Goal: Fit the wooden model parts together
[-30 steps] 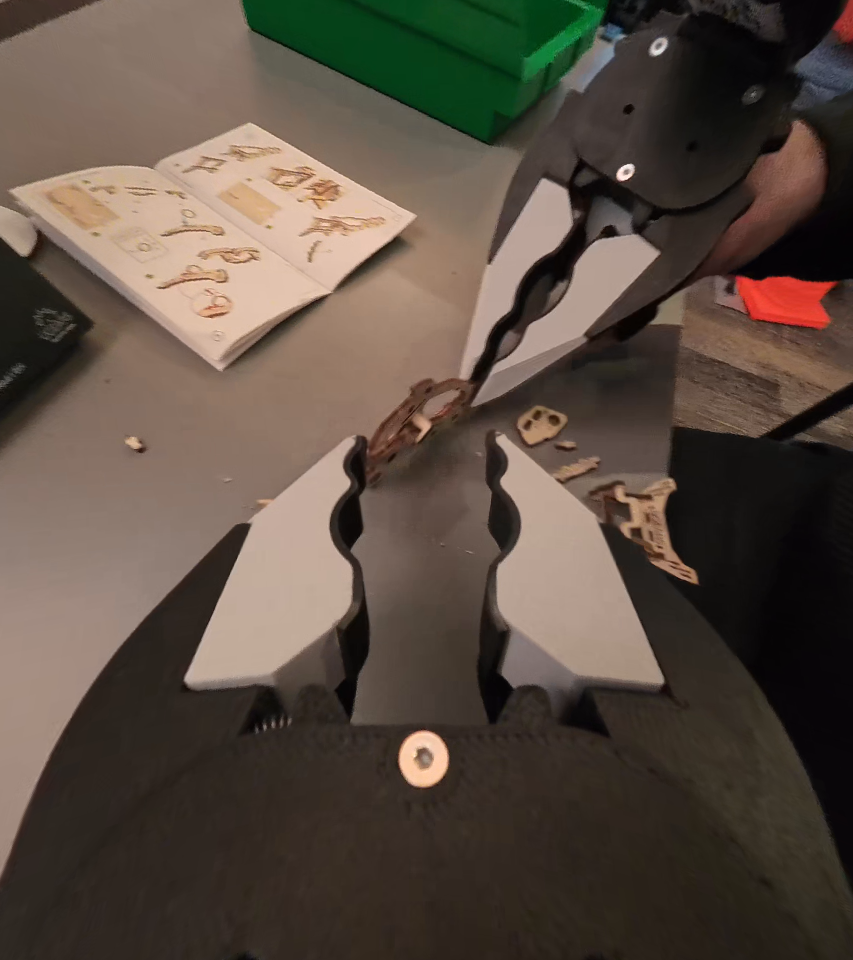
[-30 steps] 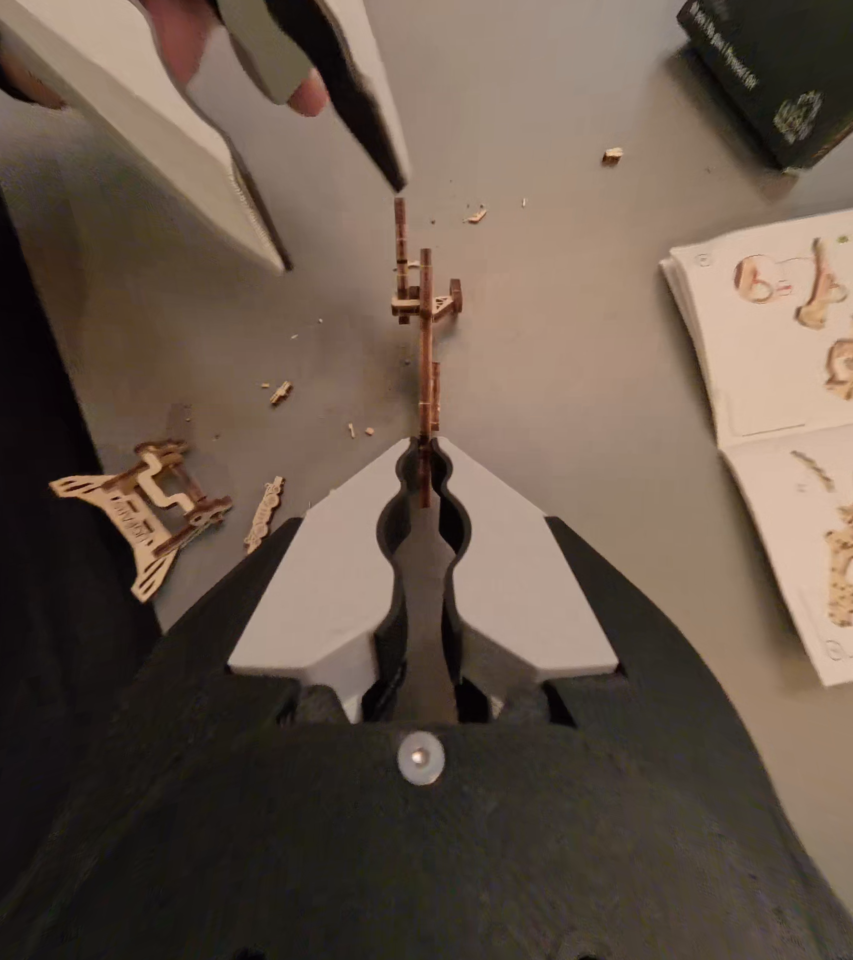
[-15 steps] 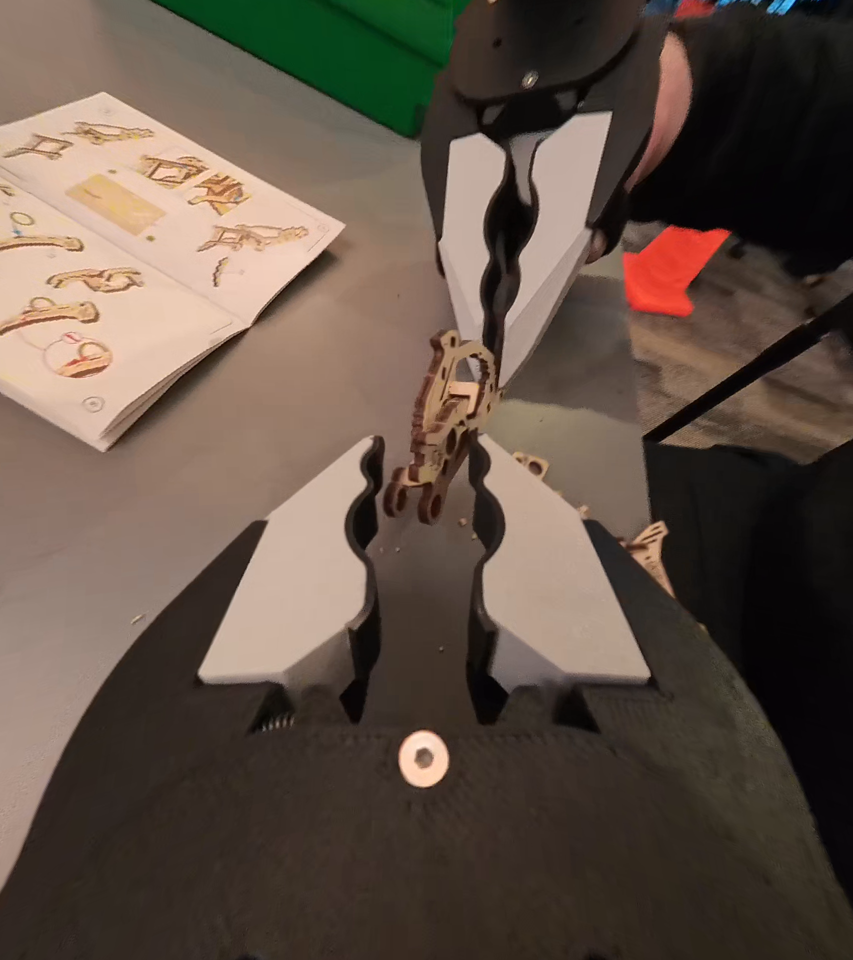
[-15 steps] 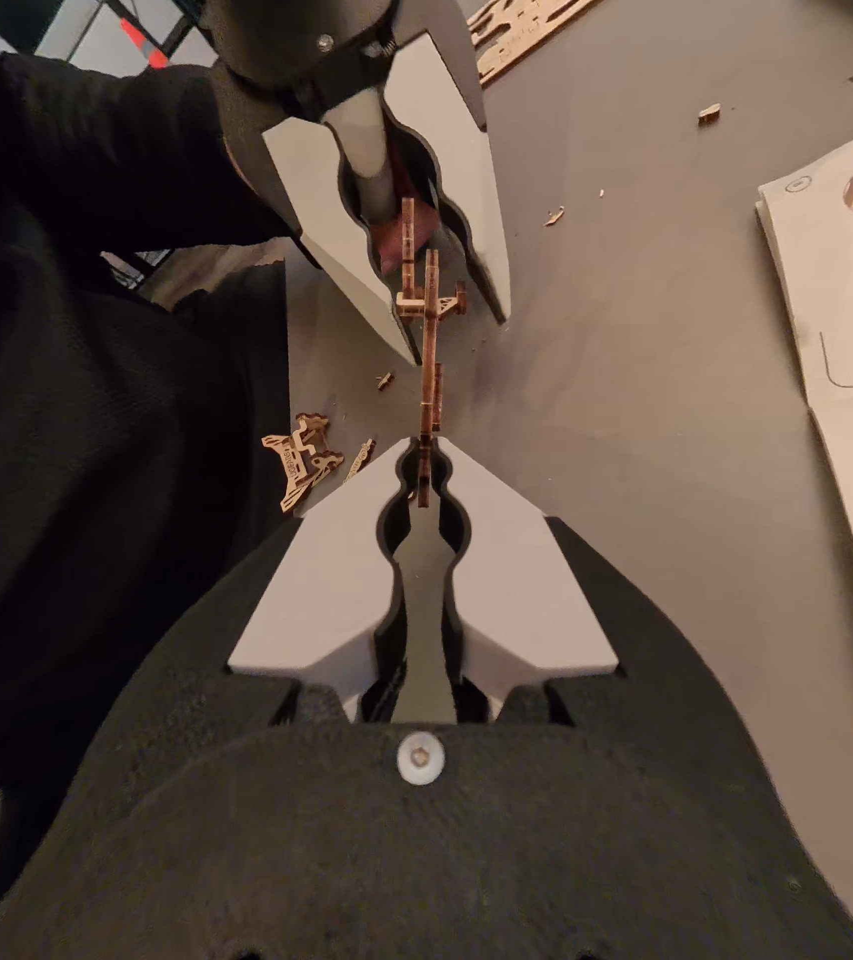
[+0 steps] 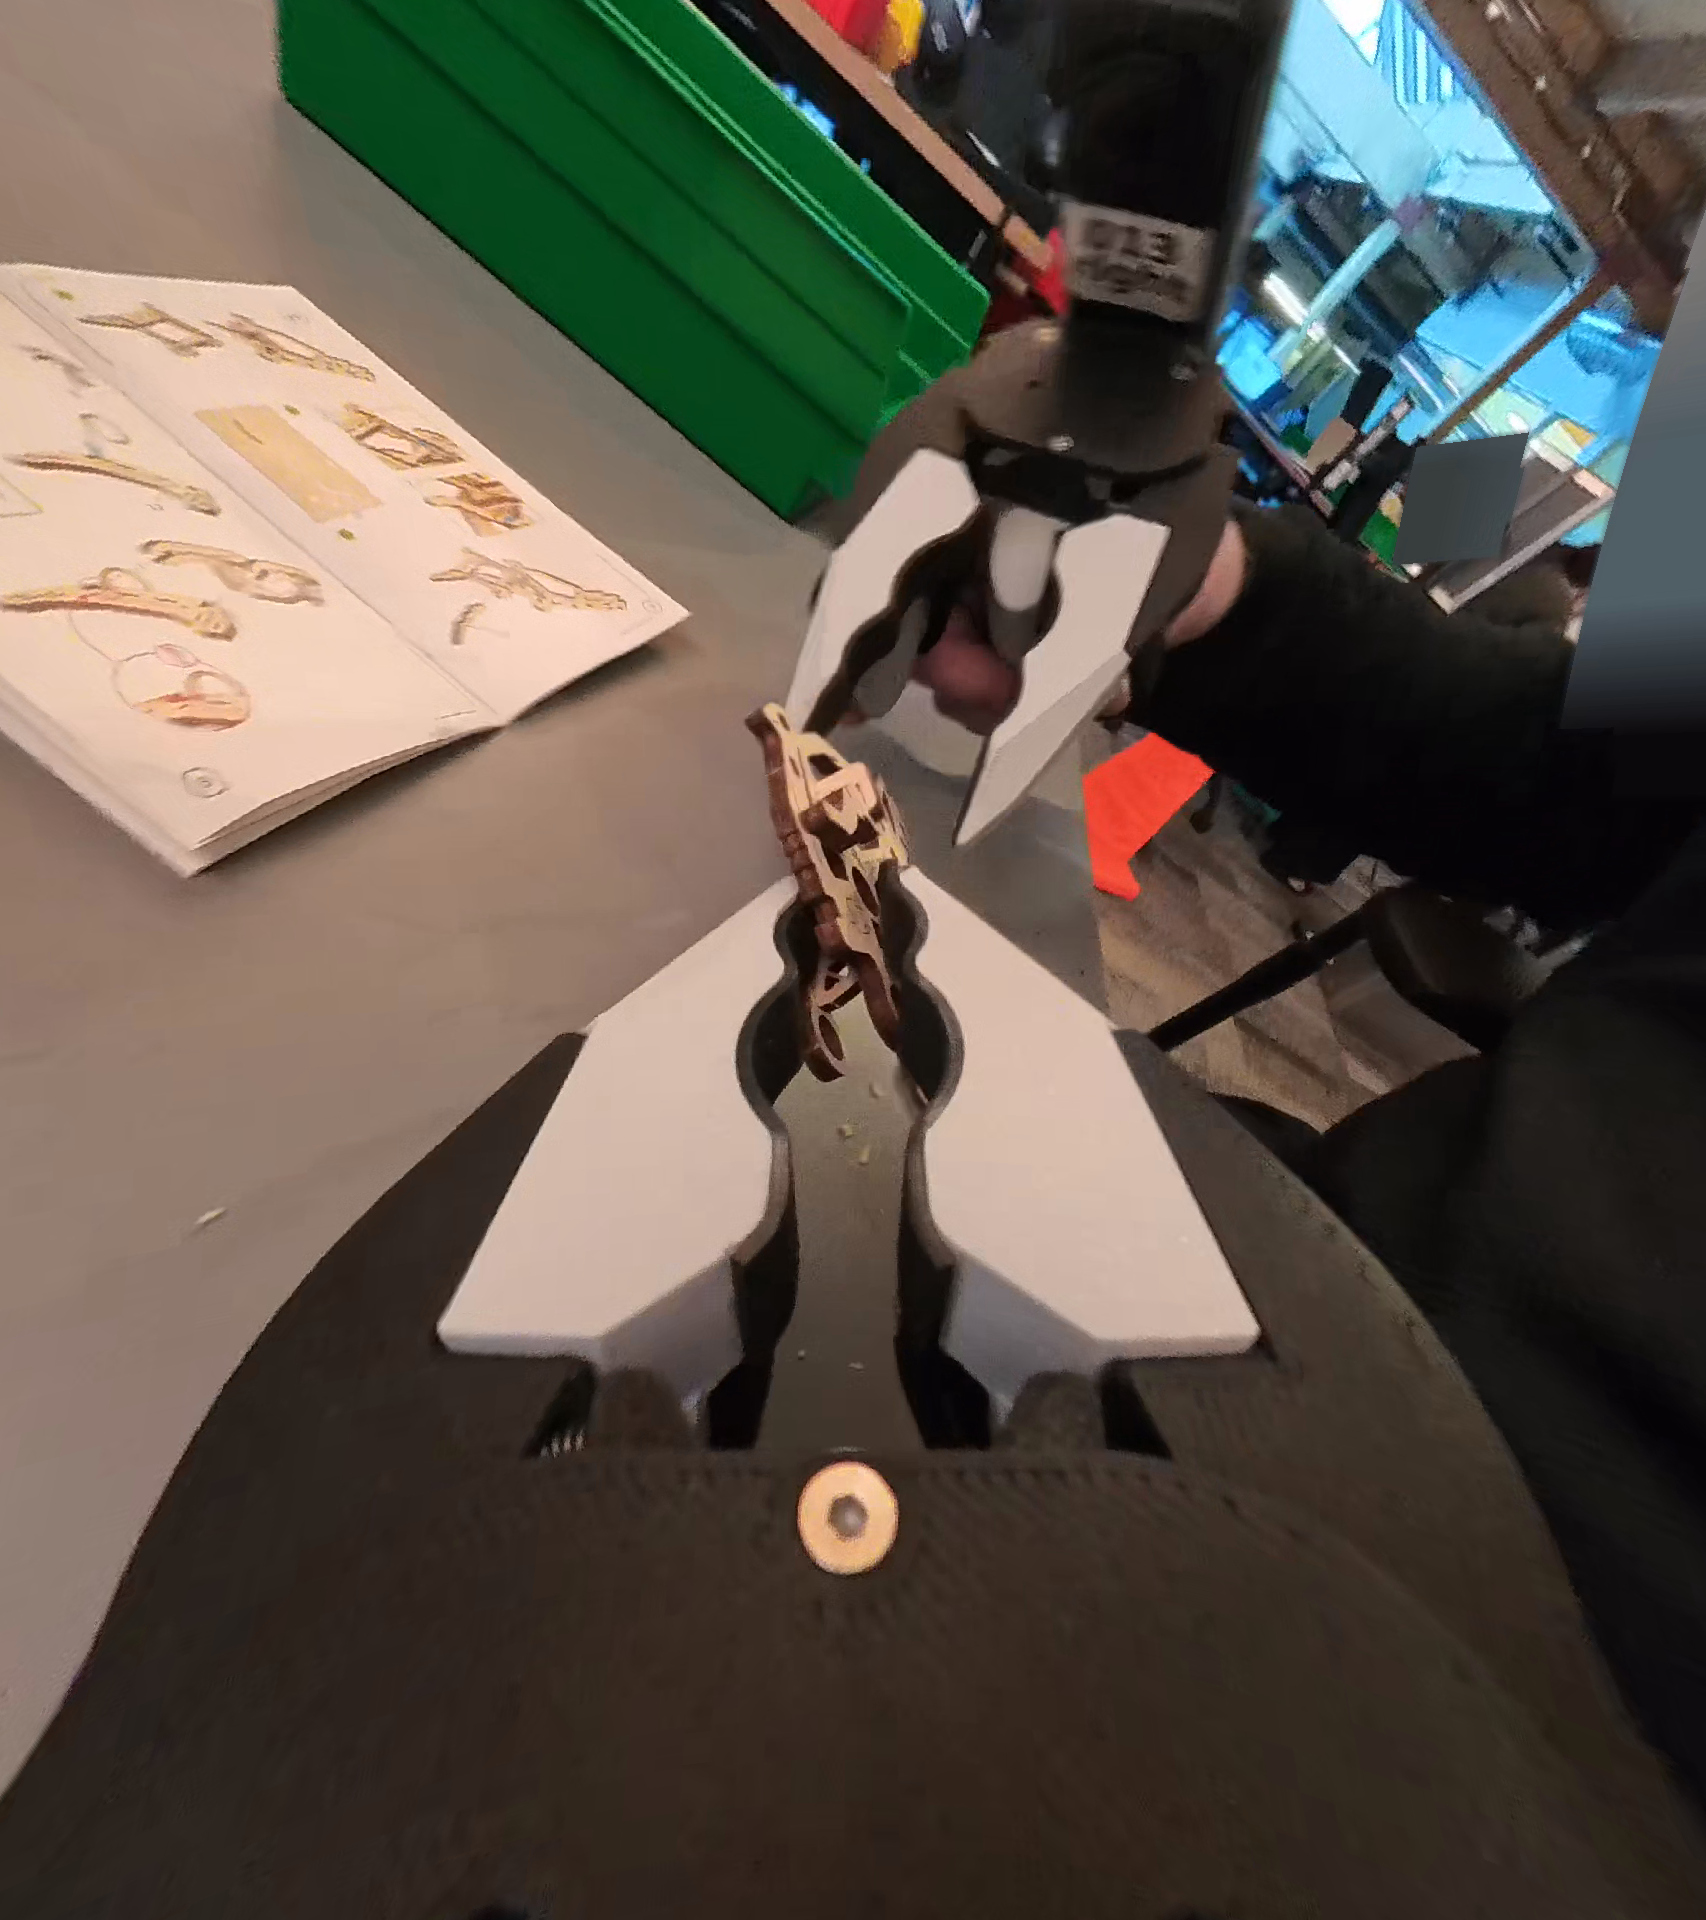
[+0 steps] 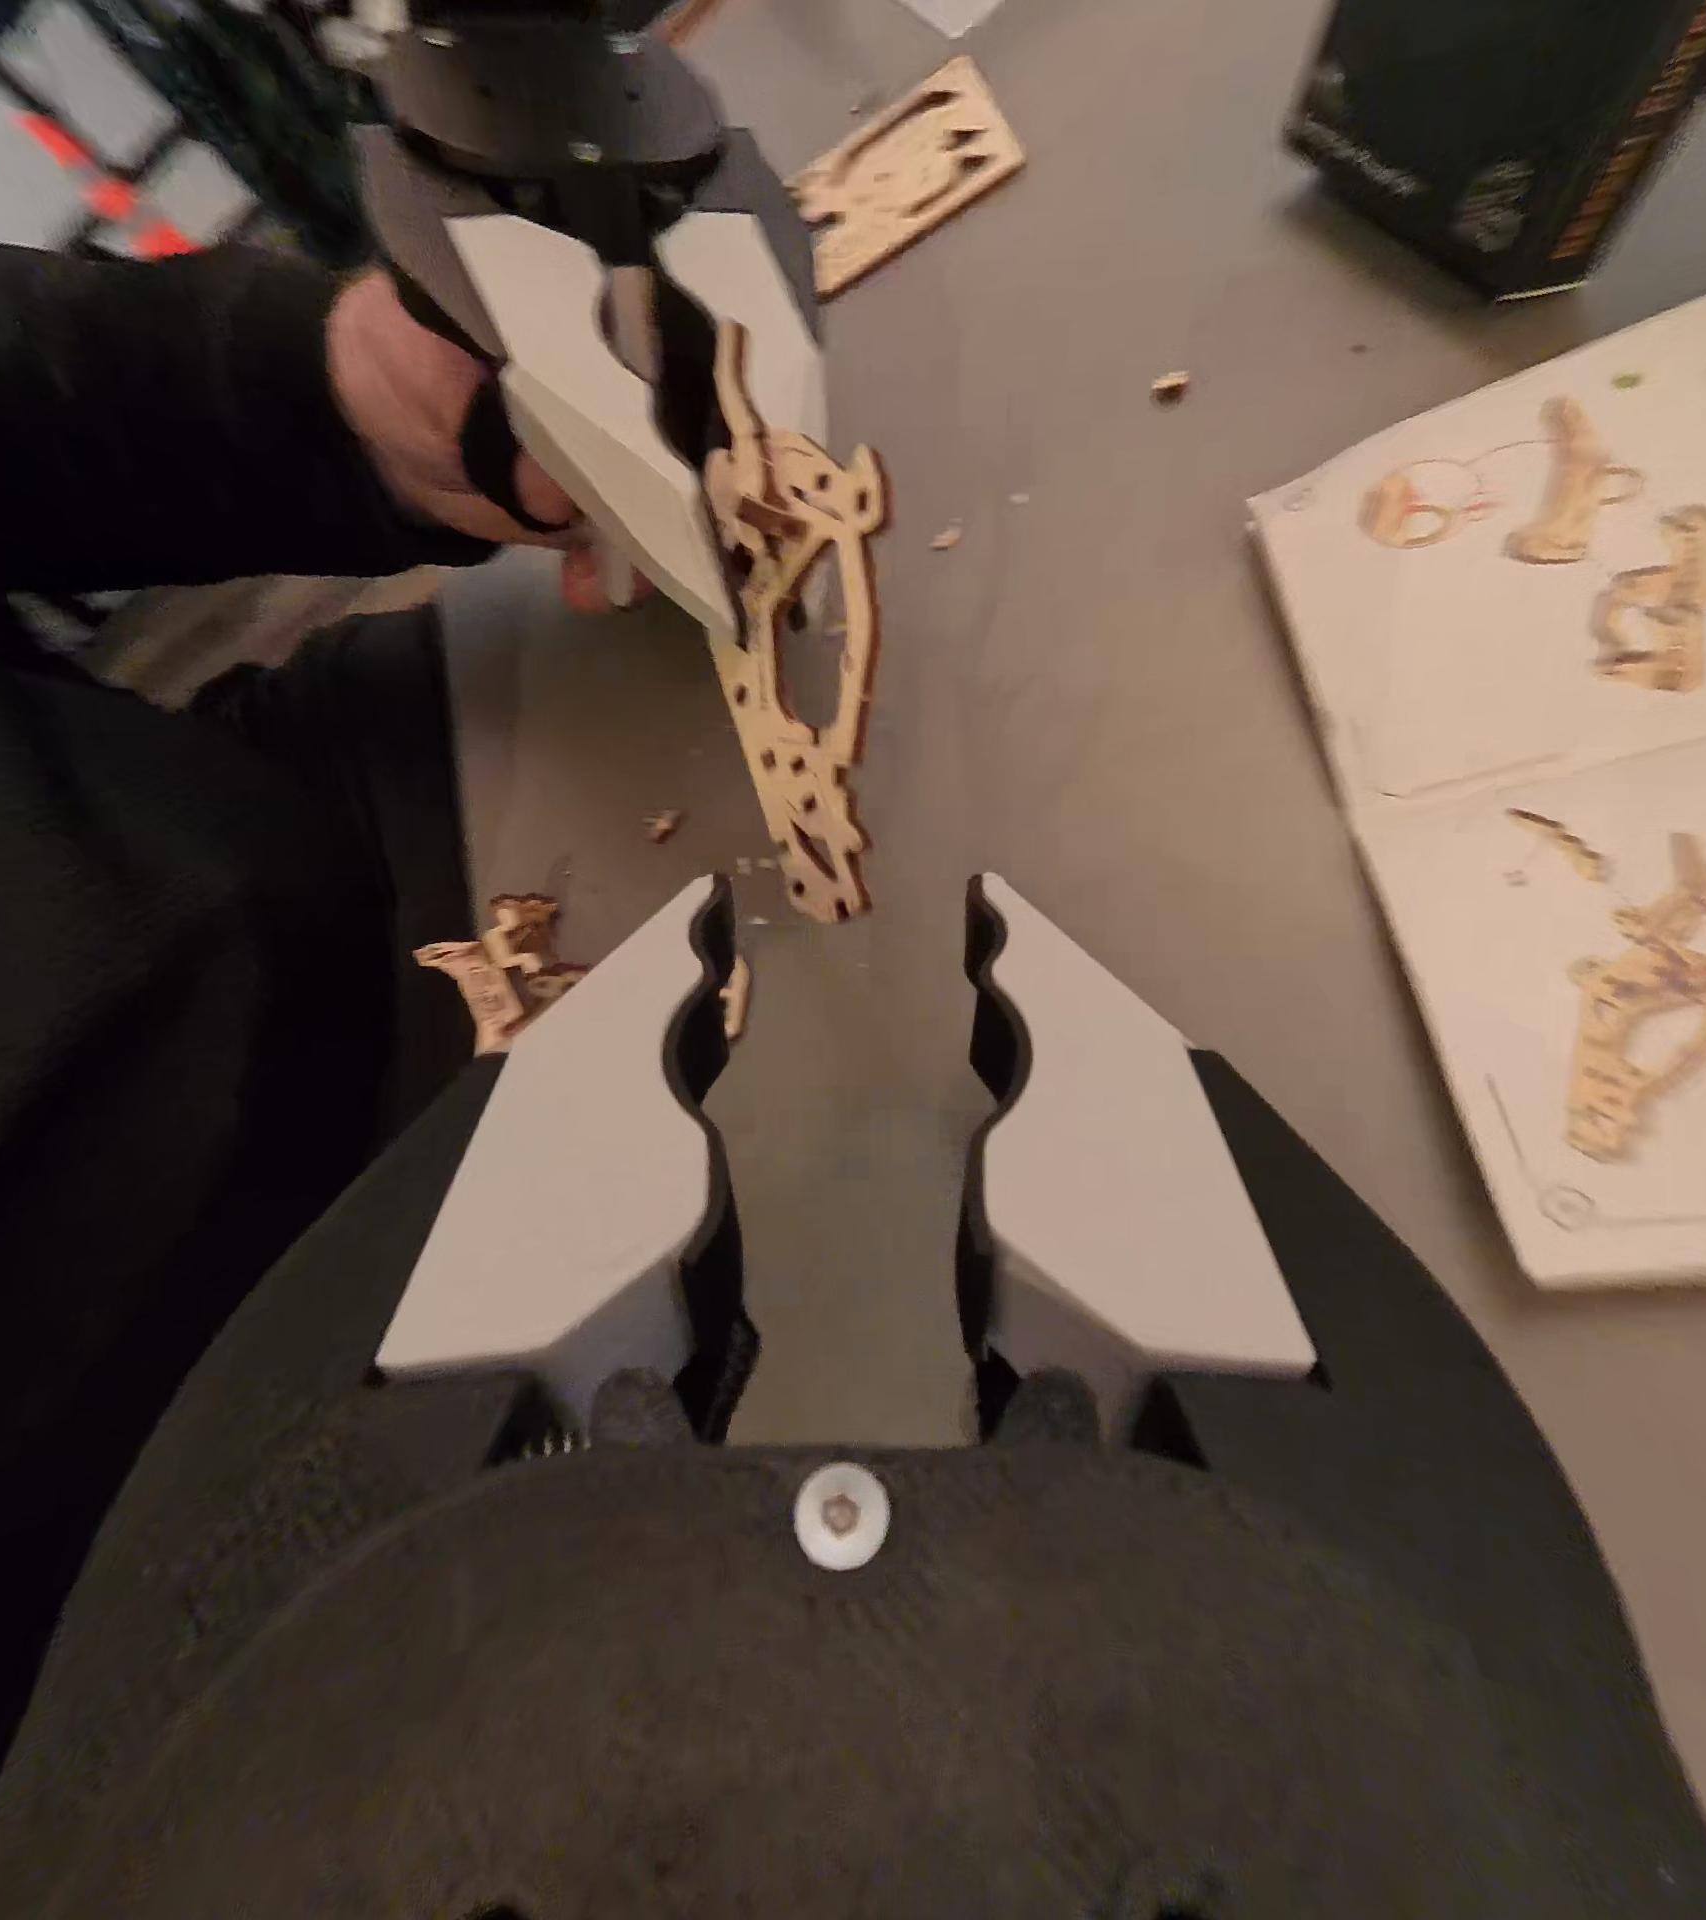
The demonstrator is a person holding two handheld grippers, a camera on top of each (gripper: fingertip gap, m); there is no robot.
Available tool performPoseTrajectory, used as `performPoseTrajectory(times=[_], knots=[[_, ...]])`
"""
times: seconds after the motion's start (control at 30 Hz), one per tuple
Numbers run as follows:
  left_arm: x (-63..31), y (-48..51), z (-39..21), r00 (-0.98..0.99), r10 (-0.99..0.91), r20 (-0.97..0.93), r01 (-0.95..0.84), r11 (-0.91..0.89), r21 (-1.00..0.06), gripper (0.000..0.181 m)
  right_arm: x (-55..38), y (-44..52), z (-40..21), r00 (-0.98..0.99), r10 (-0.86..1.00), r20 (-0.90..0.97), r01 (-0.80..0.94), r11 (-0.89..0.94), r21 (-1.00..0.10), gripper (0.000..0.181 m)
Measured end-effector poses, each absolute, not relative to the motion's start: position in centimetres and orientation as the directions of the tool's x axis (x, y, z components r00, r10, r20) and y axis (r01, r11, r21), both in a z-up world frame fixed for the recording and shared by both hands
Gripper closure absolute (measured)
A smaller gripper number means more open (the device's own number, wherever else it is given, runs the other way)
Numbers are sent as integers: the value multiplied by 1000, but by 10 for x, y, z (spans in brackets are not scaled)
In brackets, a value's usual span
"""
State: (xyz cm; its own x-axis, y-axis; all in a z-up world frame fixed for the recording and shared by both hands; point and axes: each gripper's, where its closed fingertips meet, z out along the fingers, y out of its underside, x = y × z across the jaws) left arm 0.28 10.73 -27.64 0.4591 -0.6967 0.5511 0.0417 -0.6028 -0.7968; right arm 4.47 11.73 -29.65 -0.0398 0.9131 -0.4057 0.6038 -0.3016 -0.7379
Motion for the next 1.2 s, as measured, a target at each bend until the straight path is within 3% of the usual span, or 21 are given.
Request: performPoseTrajectory(times=[0.03,0.17,0.37,0.57,0.73,1.03,1.2], knots=[[-2,109,-278,480,-683,550,51,-605,-795,172,49,122,-296,-3,938,-347,611,-273,-743,137],[-17,110,-283,561,-646,518,43,-602,-797,172,61,90,-293,-59,975,-216,683,-118,-721,164],[-23,98,-285,618,-626,476,12,-598,-801,172,54,26,-324,-127,986,-112,789,32,-613,171],[-24,85,-281,630,-615,473,27,-592,-805,172,51,21,-341,-83,994,-69,821,28,-571,170],[-30,82,-282,644,-598,477,40,-596,-802,172,51,25,-343,-65,996,-65,816,16,-578,181],[-33,82,-280,644,-596,480,46,-596,-802,172,59,19,-341,-52,990,-128,815,-32,-579,170],[-34,83,-281,644,-592,485,51,-599,-799,172,56,18,-345,-51,994,-97,821,-13,-570,173]])
